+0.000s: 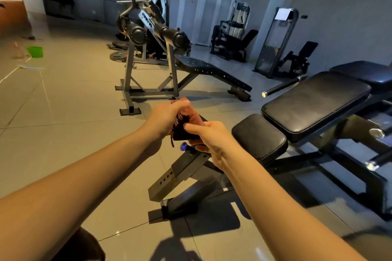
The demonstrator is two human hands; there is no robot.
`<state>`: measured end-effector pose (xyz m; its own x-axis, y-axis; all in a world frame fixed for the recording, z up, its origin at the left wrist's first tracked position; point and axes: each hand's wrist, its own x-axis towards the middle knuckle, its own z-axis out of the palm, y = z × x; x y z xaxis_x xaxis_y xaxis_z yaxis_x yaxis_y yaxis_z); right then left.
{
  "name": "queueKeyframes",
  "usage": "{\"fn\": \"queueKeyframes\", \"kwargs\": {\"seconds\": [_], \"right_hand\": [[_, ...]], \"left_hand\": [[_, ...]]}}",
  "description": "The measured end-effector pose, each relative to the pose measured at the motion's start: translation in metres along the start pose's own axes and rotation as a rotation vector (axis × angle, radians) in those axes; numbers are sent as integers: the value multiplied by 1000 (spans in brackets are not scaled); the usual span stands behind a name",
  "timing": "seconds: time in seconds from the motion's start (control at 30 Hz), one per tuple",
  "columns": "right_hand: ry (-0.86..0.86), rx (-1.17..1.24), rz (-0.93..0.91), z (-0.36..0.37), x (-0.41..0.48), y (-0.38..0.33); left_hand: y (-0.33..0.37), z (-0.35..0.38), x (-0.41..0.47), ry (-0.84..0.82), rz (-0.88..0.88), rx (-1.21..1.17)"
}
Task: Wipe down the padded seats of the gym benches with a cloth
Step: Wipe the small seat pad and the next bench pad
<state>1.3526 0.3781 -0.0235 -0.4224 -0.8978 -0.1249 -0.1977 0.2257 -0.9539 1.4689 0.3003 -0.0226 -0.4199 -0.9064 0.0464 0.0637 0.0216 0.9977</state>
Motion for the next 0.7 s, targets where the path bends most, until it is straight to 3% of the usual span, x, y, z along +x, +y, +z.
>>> {"fn": "queueKeyframes", "kwargs": {"seconds": [0.2, 0.33, 0.47, 0.57, 0.7], "right_hand": [[-99, -91, -41, -8, 6, 0], [-79, -108, -115, -33, 26, 1], [22, -400, -318, -51, 77, 2], [-108, -541, -430, -56, 109, -4], [-322, -613, -441, -62, 135, -8]], "left_hand": [[-4, 2, 6, 101, 140, 157], [-1, -19, 25, 131, 71, 198], [-20, -28, 41, 132, -33, 314], [-30, -20, 56, 186, -22, 396], [-35, -3, 76, 194, 26, 500]]}}
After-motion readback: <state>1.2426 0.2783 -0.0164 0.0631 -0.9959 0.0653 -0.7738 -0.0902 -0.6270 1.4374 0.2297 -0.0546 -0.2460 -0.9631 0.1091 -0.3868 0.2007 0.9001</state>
